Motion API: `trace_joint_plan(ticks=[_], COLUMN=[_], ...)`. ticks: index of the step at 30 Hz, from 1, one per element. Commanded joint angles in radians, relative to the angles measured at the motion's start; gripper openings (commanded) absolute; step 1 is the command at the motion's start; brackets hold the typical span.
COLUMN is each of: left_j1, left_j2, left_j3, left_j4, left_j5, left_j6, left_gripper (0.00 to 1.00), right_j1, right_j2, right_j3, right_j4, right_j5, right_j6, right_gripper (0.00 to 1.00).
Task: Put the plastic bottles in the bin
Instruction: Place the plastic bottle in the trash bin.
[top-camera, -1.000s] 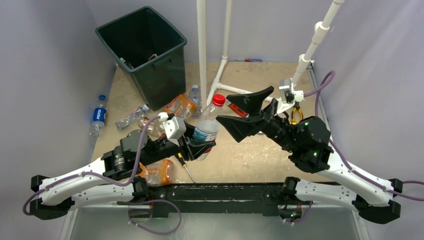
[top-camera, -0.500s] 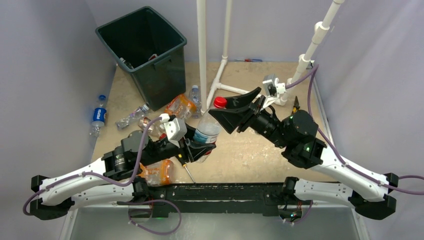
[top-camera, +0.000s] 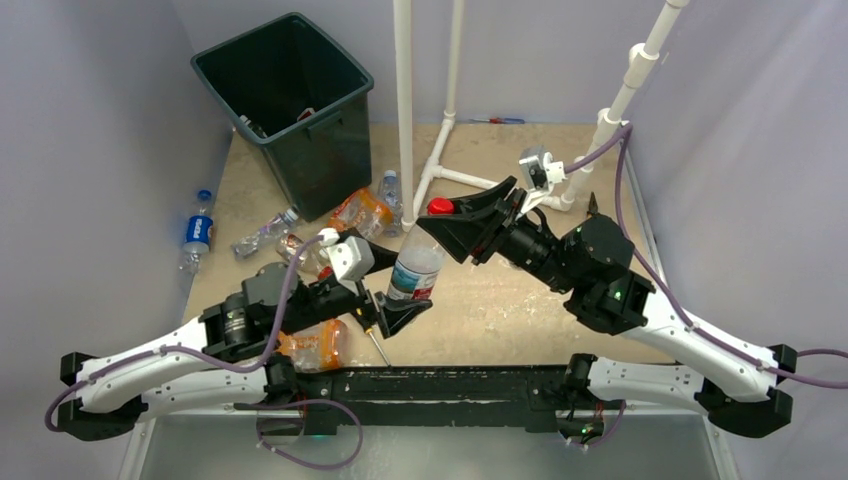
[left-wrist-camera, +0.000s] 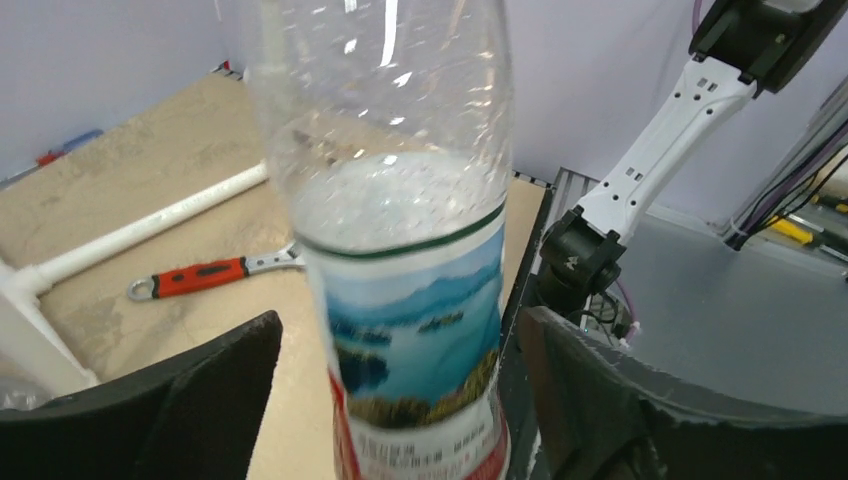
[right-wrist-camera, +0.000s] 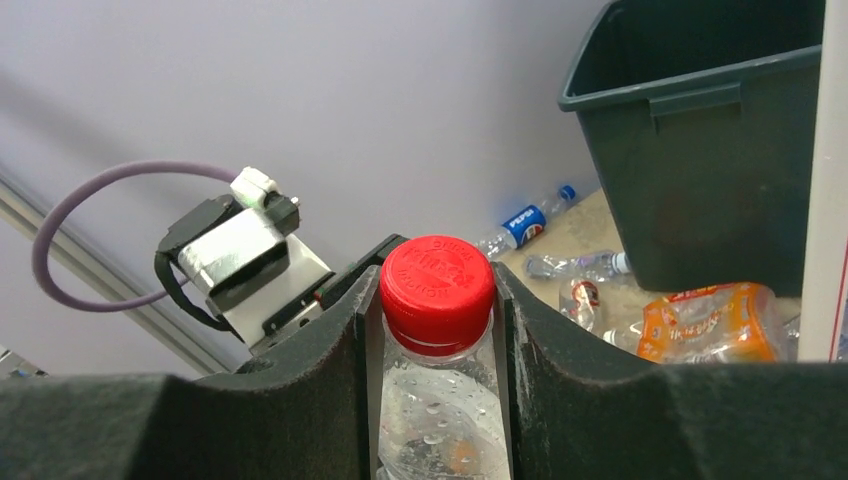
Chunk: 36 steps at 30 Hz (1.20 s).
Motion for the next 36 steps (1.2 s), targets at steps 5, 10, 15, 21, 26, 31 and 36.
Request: trace_joint_plan(ticks=[5,10,15,21,26,31,36], left_j1=[-0.004,-0.004,-0.004,-0.004,-0.004,-0.005,-0.004], left_j2=[-0.270,-0.477,-0.666,-0.675,-0.671,-0.707,-0.705], left_j3=[-0.060,-0.104,-0.131,-0.045,-0.038,-0.039,-0.049], left_j4=[-0.046,-0.112,-0.181,-0.535,-0.591,-0.634,-0.676], left_j5=[-0.315,-0.607,-0.922,-1.223,-1.228,-1.232,-1.256], left_j6=[-0.055,-0.131,-0.227,-0.560,-0.606,-0.635,-0.682], left_gripper=[0.98,0.99,0.99,0.99,0.98,0.96,0.95], right_j1=[0.000,0.000,0.000,0.000,0.000,0.000,0.000], right_j2=[-0.040,0.062,0.223,0.414,0.586,0.769,0.977], right_j3=[-0.015,-0.012,0.049,0.161,0.284,0.451,0.654], right_j4=[0.216,0.403,0.585,0.852,1.043,1.121,1.177], right_j5=[0.005,-0.021,-0.051,0.005,0.036,0.057,0.133], right_j6=[-0.080,-0.109,-0.167,-0.265,-0.352,-0.454,-0.620], right_gripper=[0.00,0.00,0.00,0.00,0.00,0.00,0.00])
